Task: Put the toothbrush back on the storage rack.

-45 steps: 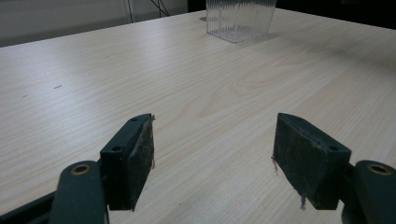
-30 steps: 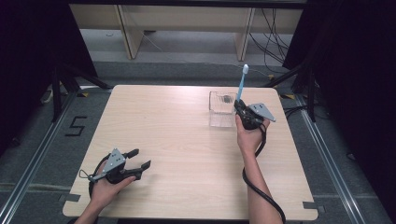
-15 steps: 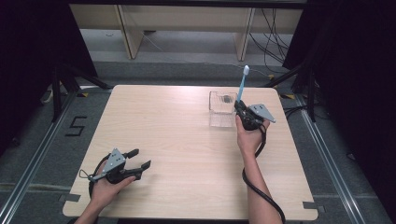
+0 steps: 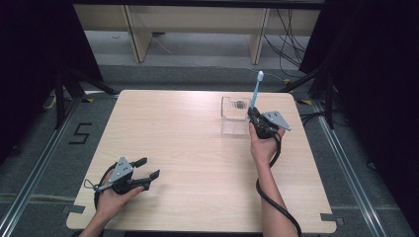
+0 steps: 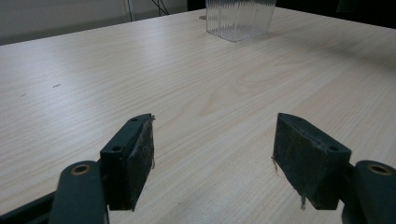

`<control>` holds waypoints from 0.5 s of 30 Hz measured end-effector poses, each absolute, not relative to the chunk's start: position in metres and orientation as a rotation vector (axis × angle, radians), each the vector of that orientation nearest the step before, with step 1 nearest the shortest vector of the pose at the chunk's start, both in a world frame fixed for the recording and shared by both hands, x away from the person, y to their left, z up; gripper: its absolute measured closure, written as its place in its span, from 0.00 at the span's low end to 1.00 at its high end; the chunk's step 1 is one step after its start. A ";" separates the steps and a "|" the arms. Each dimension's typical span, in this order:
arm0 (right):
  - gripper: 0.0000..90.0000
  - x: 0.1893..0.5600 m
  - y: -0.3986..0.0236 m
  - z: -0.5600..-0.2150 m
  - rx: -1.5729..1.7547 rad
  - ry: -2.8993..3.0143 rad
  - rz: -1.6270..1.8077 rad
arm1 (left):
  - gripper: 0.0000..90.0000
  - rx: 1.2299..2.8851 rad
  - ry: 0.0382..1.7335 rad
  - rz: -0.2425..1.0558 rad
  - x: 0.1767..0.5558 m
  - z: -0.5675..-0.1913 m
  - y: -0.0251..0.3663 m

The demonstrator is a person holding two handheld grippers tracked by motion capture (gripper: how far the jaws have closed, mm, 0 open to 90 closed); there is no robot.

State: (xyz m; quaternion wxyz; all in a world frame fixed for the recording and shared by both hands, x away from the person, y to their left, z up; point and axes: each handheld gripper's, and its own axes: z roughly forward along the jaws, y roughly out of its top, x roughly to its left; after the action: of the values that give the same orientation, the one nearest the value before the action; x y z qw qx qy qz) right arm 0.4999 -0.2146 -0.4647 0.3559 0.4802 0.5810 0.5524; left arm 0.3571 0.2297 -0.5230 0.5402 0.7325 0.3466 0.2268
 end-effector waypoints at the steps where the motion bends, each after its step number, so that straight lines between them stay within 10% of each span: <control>1: 0.87 0.500 -0.215 -0.465 1.240 1.500 1.425 | 0.32 1.742 0.824 0.540 0.357 -0.523 0.230; 15: 0.87 0.497 -0.214 -0.467 1.256 1.509 1.425 | 0.32 1.743 0.823 0.539 0.357 -0.523 0.229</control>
State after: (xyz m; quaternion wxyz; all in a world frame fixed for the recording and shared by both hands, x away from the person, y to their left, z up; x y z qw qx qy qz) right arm 0.4968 -0.2144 -0.4671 0.3500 0.4849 0.5827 0.5503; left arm 0.3572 0.2292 -0.5230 0.5395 0.7332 0.3463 0.2266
